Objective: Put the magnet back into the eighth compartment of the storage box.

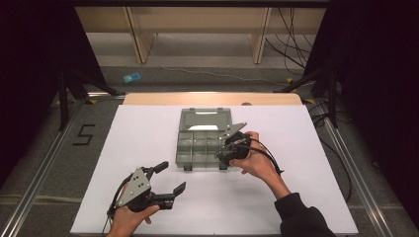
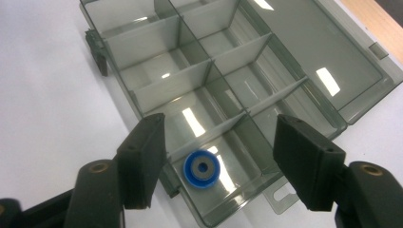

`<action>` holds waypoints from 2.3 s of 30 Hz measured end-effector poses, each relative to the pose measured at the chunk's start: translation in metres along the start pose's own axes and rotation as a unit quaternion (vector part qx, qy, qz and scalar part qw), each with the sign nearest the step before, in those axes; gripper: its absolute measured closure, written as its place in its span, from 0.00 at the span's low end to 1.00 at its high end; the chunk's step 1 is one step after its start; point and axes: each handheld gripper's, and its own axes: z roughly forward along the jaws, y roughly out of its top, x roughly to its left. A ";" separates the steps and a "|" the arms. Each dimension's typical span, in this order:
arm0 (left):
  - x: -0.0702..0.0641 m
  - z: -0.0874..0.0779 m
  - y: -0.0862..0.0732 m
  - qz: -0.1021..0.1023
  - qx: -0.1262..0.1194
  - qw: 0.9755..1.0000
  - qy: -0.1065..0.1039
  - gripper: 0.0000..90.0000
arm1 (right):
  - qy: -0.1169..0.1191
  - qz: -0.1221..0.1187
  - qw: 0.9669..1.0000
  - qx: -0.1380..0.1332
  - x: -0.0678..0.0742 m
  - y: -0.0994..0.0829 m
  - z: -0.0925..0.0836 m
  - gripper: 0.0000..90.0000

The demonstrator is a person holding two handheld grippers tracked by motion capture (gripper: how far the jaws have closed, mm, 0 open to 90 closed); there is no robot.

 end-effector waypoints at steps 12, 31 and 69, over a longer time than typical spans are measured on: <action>0.000 0.000 0.000 -0.001 -0.001 1.000 -0.001 0.18 | 0.006 0.012 1.000 -0.019 0.005 0.000 -0.008 0.36; 0.000 0.000 0.000 -0.002 -0.002 1.000 -0.001 0.18 | 0.007 -0.001 0.999 -0.054 0.016 0.002 -0.020 0.35; 0.000 0.000 0.000 -0.001 0.001 1.000 -0.001 0.18 | 0.022 0.015 0.995 -0.098 0.029 -0.005 -0.033 0.28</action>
